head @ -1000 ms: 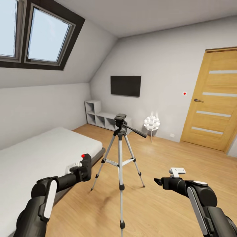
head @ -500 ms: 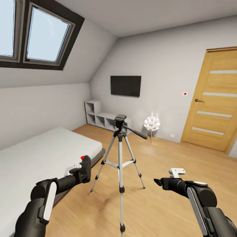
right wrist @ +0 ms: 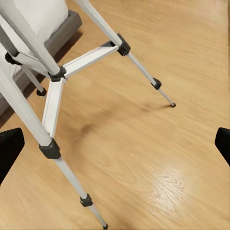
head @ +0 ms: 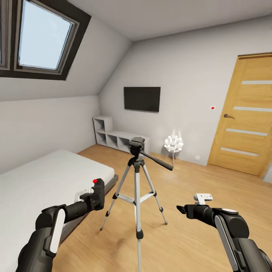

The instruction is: Attach the digital camera to the camera tripod in the bedroom.

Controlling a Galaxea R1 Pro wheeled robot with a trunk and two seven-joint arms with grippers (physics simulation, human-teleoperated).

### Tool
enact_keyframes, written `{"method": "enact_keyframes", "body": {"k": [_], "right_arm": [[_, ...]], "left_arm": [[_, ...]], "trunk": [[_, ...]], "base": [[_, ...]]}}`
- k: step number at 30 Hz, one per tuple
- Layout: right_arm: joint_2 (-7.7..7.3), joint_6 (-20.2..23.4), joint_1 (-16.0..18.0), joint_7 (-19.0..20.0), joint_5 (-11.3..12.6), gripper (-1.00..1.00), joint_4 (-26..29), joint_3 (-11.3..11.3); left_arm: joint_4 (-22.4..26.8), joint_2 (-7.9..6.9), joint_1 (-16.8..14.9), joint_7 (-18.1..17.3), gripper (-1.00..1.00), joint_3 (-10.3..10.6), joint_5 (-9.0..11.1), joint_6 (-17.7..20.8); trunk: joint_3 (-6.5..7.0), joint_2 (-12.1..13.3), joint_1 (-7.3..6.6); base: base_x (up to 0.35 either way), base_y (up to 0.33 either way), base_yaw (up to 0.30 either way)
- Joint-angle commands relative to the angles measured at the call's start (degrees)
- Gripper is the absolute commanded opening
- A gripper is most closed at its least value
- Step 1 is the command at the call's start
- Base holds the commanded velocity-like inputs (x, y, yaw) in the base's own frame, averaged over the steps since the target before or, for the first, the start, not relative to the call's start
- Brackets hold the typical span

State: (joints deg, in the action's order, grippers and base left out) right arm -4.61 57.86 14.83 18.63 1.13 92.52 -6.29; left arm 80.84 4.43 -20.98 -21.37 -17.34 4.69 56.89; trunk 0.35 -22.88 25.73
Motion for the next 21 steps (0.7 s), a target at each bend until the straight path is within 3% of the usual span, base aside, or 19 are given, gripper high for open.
{"method": "enact_keyframes", "body": {"k": [1, 10, 21], "right_arm": [[0.0, 0.29, 0.03, 0.09, 0.1, 1.0, 0.02, -0.03], [0.04, 0.33, 0.03, 0.09, 0.1, 1.0, 0.02, 0.02], [0.19, 0.34, 0.03, 0.09, 0.1, 1.0, 0.02, 0.12]], "left_arm": [[0.02, 0.05, -0.03, 0.1, -1.0, -0.16, 0.66, 0.46], [0.03, 0.05, -0.03, 0.02, -1.0, -0.26, 0.61, 0.5], [0.07, 0.04, 0.0, 0.02, -1.0, -0.28, 0.51, 0.5]], "trunk": [[-0.02, -0.04, 0.05], [-0.02, -0.04, 0.05], [-0.02, -0.04, 0.05]], "base": [[0.261, 0.184, -0.21], [0.123, 0.171, -0.218], [0.015, 0.022, -0.038]]}}
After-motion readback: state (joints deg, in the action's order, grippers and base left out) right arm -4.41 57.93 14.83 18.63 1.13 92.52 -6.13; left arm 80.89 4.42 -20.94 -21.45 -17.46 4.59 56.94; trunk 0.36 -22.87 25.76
